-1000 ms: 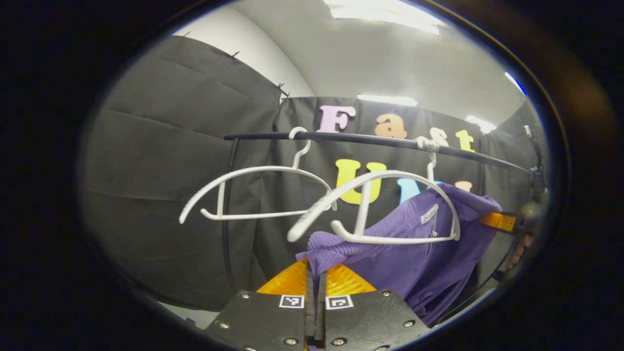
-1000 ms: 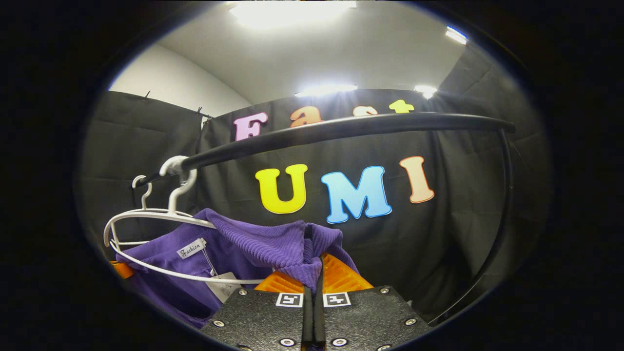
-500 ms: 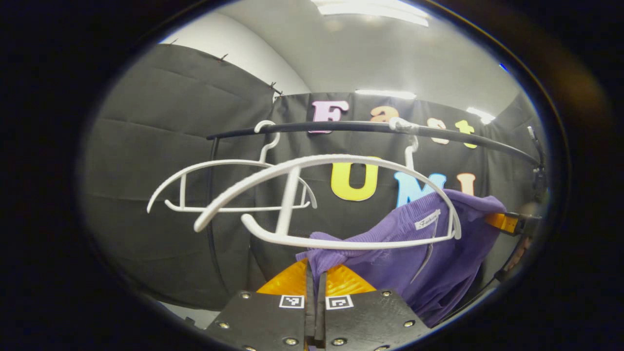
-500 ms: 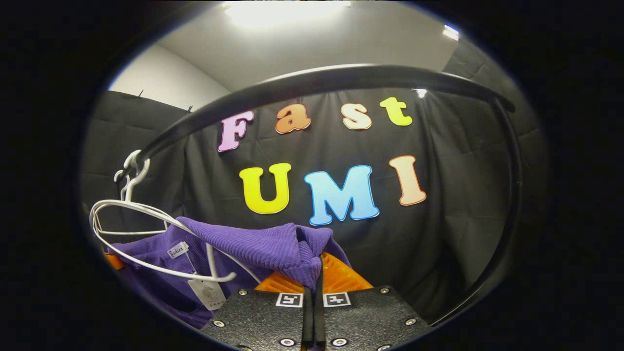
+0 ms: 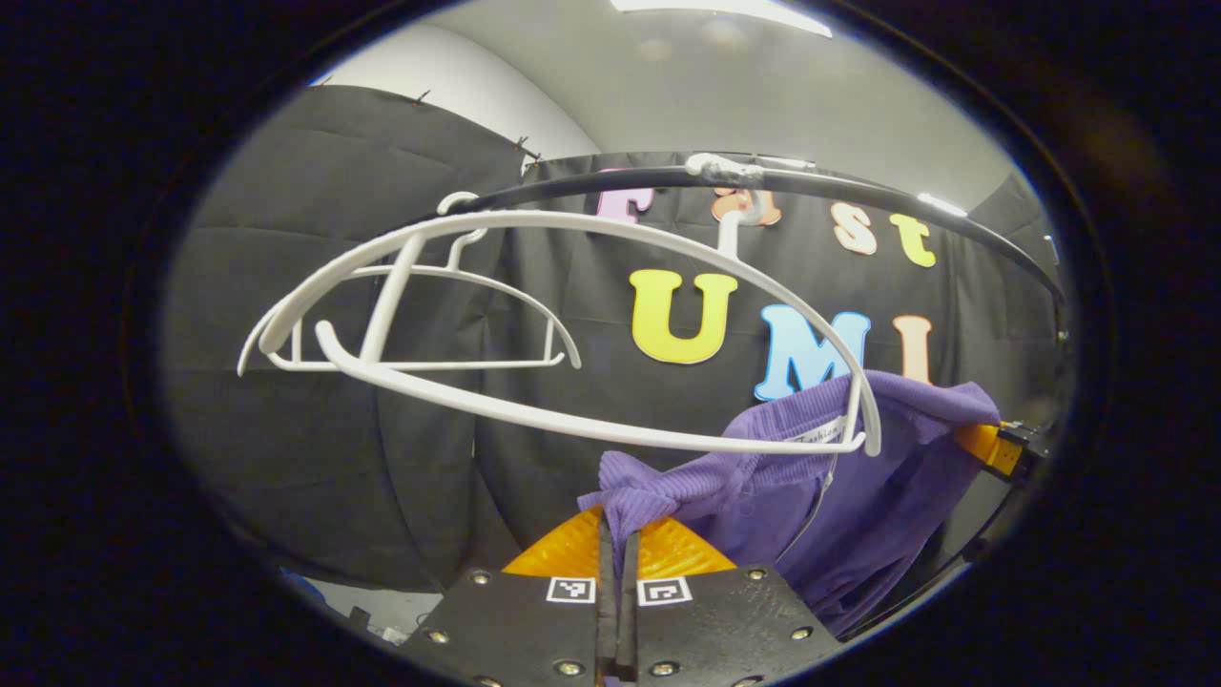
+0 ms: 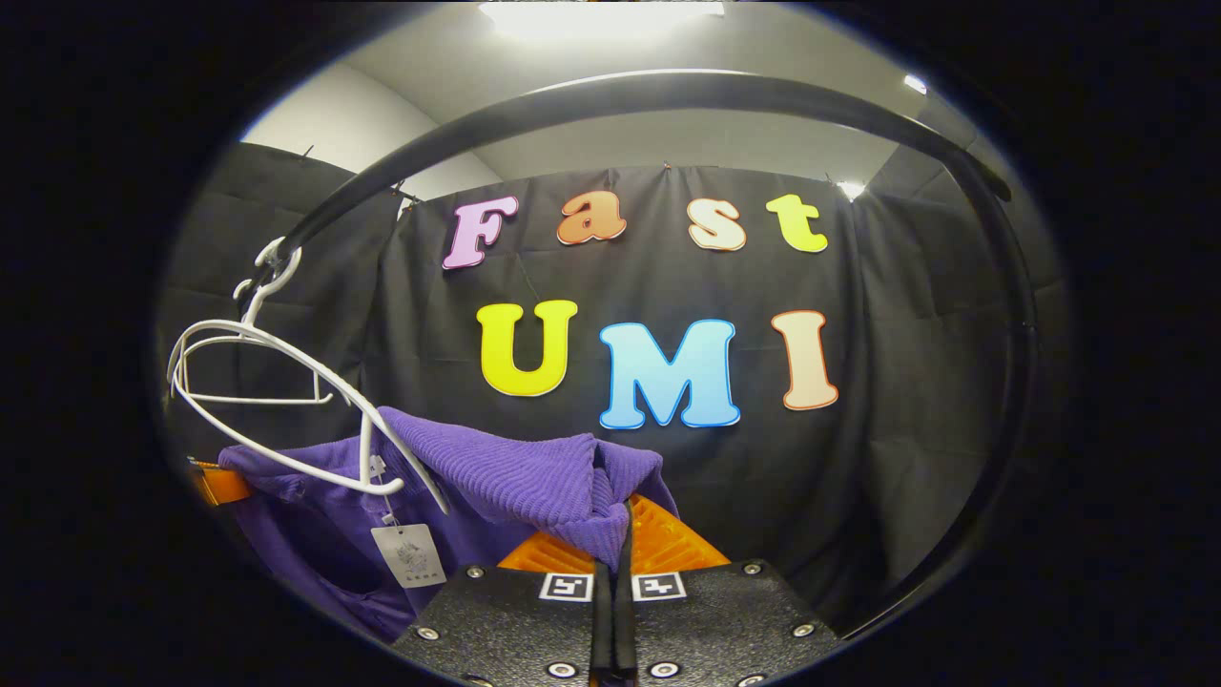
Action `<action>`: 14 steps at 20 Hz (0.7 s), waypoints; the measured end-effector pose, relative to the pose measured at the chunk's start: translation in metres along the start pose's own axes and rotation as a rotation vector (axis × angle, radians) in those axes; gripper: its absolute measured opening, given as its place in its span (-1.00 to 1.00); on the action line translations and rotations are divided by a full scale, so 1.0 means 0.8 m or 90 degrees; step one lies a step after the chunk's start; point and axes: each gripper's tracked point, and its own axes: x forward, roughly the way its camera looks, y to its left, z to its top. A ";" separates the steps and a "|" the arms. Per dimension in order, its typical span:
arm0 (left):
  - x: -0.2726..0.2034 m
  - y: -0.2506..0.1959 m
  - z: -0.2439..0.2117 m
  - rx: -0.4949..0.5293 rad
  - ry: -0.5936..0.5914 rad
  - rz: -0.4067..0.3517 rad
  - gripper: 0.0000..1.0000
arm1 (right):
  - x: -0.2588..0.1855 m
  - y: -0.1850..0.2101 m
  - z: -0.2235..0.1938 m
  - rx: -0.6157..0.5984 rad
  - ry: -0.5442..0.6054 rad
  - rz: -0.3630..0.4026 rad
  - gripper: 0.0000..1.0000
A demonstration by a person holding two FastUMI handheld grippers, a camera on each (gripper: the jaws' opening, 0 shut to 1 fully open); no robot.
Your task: Grasp the clothes on the hanger with both hands and then place them into the laundry hamper below.
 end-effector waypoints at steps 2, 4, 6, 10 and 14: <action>0.008 -0.013 -0.009 -0.001 0.008 -0.013 -0.99 | -0.001 -0.018 -0.010 0.013 0.015 -0.016 -0.99; 0.013 -0.017 -0.015 -0.012 0.014 -0.023 -0.99 | -0.008 -0.026 -0.016 0.029 0.024 -0.026 -0.99; 0.010 -0.018 -0.028 -0.023 0.024 -0.029 -0.99 | -0.025 -0.027 -0.022 0.028 0.032 -0.027 -0.99; -0.009 -0.002 -0.027 -0.035 0.004 -0.043 -0.99 | -0.058 -0.023 -0.027 0.016 0.044 -0.030 -0.99; -0.048 0.025 -0.026 -0.029 -0.015 -0.084 -0.89 | -0.107 -0.015 -0.029 0.016 0.056 -0.062 -0.99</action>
